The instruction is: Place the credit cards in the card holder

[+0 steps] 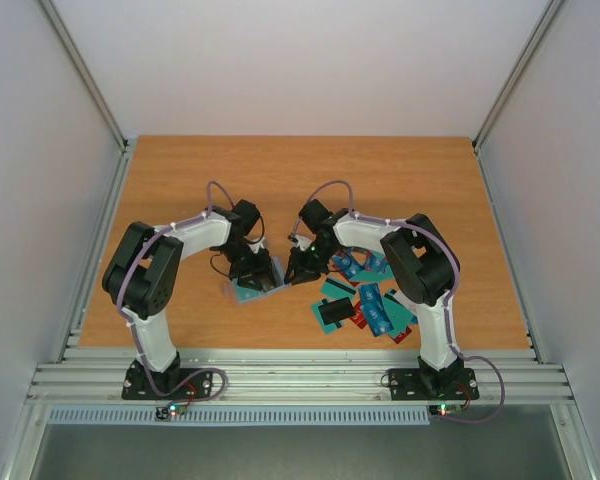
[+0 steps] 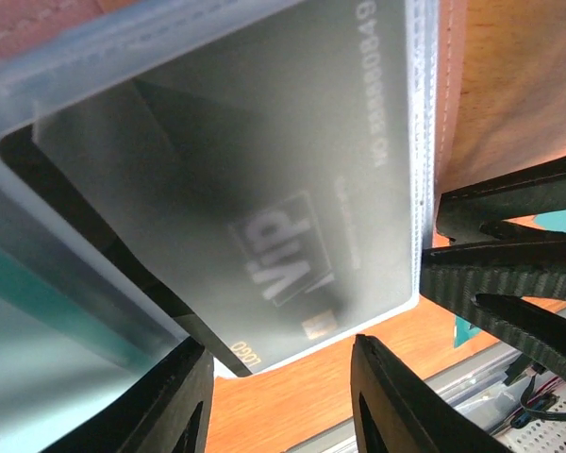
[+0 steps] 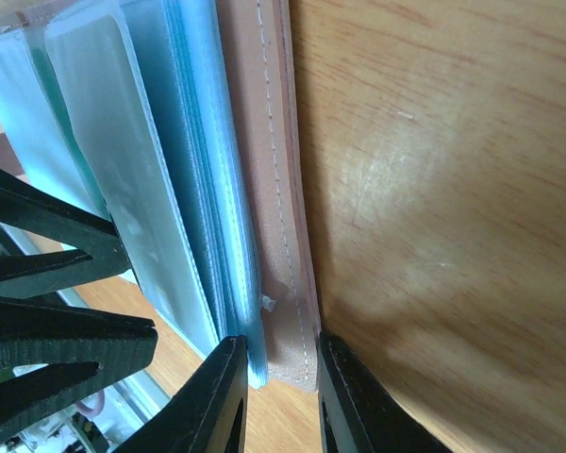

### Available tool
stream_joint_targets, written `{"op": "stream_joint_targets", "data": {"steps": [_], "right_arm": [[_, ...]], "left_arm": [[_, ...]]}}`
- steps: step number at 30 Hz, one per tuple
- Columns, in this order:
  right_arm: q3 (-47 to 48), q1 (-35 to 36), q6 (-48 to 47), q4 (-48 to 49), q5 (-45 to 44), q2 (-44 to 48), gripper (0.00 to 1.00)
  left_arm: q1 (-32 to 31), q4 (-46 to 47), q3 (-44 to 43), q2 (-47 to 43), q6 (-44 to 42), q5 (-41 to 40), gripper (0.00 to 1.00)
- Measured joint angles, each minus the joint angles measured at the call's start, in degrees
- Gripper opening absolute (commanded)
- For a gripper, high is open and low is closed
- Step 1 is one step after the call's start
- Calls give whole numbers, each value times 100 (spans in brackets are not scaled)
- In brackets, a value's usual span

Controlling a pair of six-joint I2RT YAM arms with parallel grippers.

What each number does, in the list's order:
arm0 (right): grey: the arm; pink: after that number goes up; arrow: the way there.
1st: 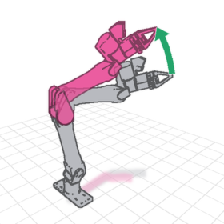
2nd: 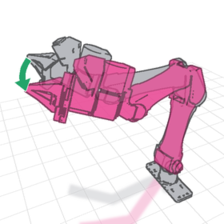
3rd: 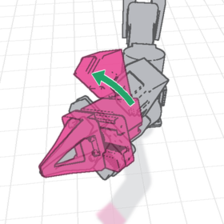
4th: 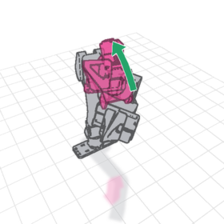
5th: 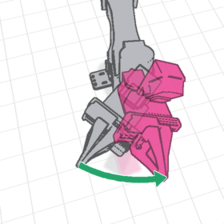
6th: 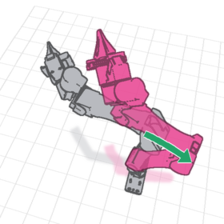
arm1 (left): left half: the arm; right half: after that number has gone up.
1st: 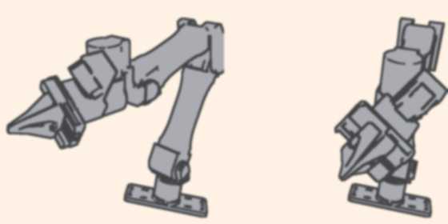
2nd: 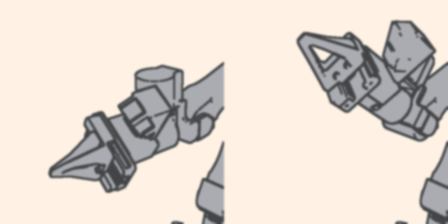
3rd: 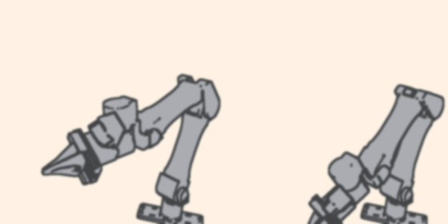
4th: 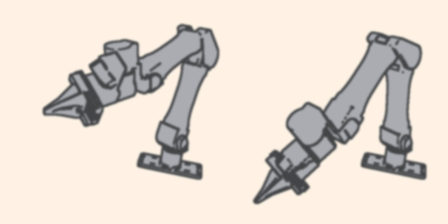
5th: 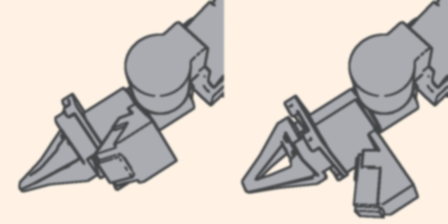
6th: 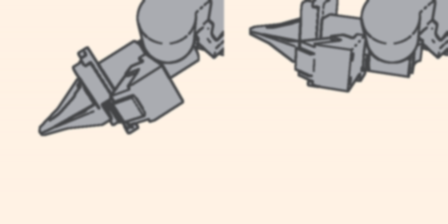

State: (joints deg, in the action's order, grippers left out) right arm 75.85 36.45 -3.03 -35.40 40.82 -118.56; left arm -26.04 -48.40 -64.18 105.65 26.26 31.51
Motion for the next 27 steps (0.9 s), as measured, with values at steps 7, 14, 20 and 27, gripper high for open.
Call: {"op": "stream_joint_targets", "data": {"steps": [7,14,20,27], "right_arm": [[94,33,-114,-203,-170,0,25],[177,42,-334,-533,-457,85,36],[184,-55,-529,-977,-774,308,56],[463,-151,-756,-1399,-671,662,59]], "left_arm": [[-13,9,-2,-66,-48,39,50],[-35,-138,0,-494,-299,-120,55],[-35,-426,-52,-852,-479,-341,54],[35,-577,-70,-1231,-588,-785,40]]}}
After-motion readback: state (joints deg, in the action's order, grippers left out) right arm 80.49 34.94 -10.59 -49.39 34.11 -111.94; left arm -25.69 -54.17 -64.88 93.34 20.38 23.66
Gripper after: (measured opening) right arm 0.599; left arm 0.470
